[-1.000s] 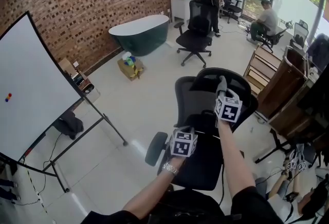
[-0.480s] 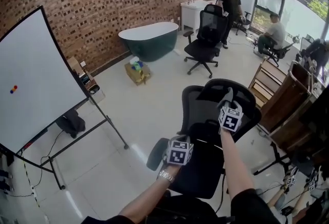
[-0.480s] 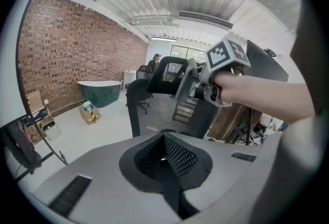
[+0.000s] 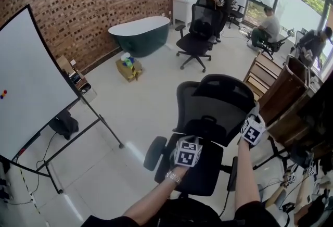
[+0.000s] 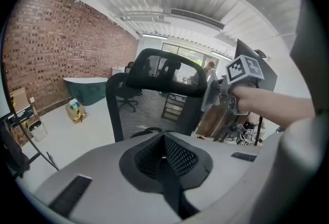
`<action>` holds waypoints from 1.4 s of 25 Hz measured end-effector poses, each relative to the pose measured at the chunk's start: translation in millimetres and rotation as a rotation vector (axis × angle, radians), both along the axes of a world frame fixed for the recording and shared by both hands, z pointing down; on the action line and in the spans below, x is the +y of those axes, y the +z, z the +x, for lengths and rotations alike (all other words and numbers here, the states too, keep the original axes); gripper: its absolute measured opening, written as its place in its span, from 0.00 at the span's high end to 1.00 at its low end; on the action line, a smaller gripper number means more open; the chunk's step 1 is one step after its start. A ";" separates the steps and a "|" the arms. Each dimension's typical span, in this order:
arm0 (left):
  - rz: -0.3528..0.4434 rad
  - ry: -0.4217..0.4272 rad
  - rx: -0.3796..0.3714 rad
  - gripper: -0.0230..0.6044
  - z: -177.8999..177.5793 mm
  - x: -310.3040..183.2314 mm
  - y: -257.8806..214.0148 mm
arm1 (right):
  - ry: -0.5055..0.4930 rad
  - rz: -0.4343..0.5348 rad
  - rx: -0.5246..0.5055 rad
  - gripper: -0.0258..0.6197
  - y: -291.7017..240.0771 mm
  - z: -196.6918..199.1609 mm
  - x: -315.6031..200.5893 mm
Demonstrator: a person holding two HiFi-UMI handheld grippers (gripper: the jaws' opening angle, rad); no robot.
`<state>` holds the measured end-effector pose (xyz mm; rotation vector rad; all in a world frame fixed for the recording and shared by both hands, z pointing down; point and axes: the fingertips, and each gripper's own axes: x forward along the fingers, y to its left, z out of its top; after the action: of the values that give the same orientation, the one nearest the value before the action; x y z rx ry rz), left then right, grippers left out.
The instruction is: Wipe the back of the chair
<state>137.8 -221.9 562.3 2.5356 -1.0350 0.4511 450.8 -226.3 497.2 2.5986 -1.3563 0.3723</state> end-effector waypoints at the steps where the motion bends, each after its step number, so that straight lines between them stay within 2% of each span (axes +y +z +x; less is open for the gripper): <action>1: -0.003 -0.005 -0.001 0.96 -3.0 -1.8 1.7 | -0.022 0.021 -0.013 0.93 -1.4 -13.2 -4.1; 3: -0.004 -0.024 -0.003 0.96 -12.6 -8.5 3.1 | -0.126 0.057 -0.012 0.93 -5.7 -60.5 -26.7; 5: -0.005 -0.050 0.006 0.96 -26.6 -15.0 0.8 | -0.278 0.061 -0.009 0.93 0.6 -122.1 -59.7; 8: 0.002 -0.077 0.086 0.96 -44.4 -21.5 -11.6 | -0.508 0.015 -0.081 0.93 35.8 -204.0 -108.6; 10: 0.005 -0.101 0.154 0.96 -59.9 -24.0 -20.9 | -0.631 -0.050 -0.138 0.93 60.6 -249.8 -138.8; 13: 0.010 -0.102 0.228 0.96 -77.3 -24.0 -31.5 | -0.688 -0.160 -0.148 0.93 96.7 -278.6 -177.9; 16: 0.029 -0.102 0.234 0.96 -92.8 -25.1 -36.9 | -0.706 -0.232 -0.187 0.93 131.3 -280.5 -208.5; 18: 0.048 -0.102 0.219 0.96 -100.4 -25.1 -39.4 | -0.687 -0.286 -0.205 0.93 158.1 -262.0 -214.8; 21: 0.071 -0.097 0.231 0.96 -105.3 -25.5 -46.2 | -0.590 -0.277 -0.200 0.93 166.7 -207.7 -204.9; 24: 0.062 -0.065 0.308 0.96 -101.7 -29.0 -52.2 | -0.511 -0.248 -0.174 0.93 162.4 -154.8 -184.1; 26: 0.047 -0.031 0.361 0.96 -91.8 -29.3 -54.9 | -0.481 -0.260 -0.136 0.93 163.0 -124.6 -164.4; 28: 0.038 -0.003 0.387 0.96 -77.3 -30.3 -57.3 | -0.411 -0.271 -0.096 0.93 159.8 -85.8 -141.8; 31: 0.015 0.009 0.341 0.96 -55.7 -35.0 -51.0 | -0.249 -0.243 -0.066 0.93 142.9 -17.6 -101.4; 35: -0.043 -0.013 0.195 0.96 -38.2 -34.7 -25.2 | -0.047 -0.307 -0.063 0.93 149.6 76.7 -30.6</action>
<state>99.6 -256.7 537.2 2.4752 -0.9582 0.2143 527.5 -256.9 646.8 2.3179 -1.2642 0.6075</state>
